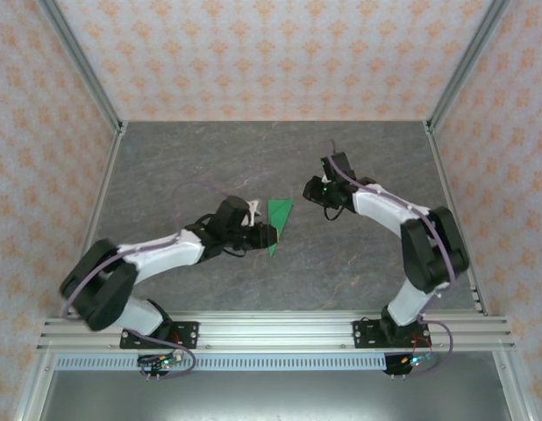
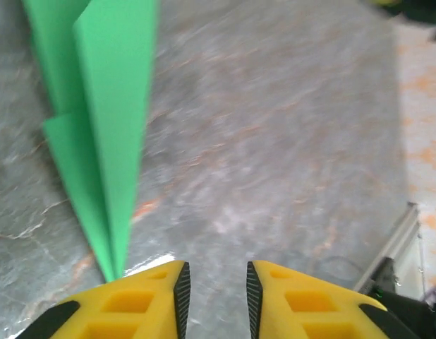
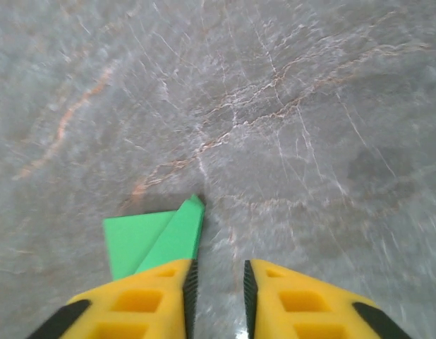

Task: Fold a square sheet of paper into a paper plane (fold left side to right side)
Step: Fold the wing for the fifth time at the center of the table, then turn over the paper plane at the center of the table.

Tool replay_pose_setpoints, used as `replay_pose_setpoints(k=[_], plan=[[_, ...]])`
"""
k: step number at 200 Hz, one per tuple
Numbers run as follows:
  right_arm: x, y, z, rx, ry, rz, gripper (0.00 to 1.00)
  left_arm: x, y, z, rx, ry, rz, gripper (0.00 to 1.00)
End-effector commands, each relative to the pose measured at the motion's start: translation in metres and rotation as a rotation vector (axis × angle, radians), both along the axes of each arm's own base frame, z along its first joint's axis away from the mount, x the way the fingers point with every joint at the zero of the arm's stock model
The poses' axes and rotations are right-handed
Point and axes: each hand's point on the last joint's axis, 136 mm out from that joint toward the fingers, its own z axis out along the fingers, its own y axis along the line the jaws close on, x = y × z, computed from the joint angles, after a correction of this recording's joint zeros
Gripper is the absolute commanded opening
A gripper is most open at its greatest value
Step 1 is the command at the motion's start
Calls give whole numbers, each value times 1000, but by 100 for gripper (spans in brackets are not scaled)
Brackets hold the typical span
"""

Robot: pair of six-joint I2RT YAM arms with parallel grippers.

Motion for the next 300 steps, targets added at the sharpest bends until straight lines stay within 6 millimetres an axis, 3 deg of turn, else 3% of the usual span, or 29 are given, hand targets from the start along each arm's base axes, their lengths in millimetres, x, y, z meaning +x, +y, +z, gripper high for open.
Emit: replay_pose_setpoints(k=[1,38,58,94,137,186,213,246,300], plan=[[-31,1,0,-85,27,-24,37,-7,29,22,83,-138,36,36],[-62,43,-5,-214,38,37,53,-11,101,50,244,-283,275,47],[-68,62,-15,-318,42,63,58,-16,126,60,261,-330,369,51],[-65,88,-31,-451,50,98,60,-23,138,62,225,-358,418,55],[-61,81,-50,-566,75,73,60,-27,141,59,221,-357,421,56],[-64,73,-48,-599,80,69,41,-28,143,59,229,-364,422,57],[-67,65,-37,-600,61,61,30,-28,142,59,221,-363,425,57],[-73,62,-19,-534,10,65,0,-27,142,61,216,-364,427,57],[-91,110,45,-113,-144,292,0,-26,143,64,213,-363,440,58]])
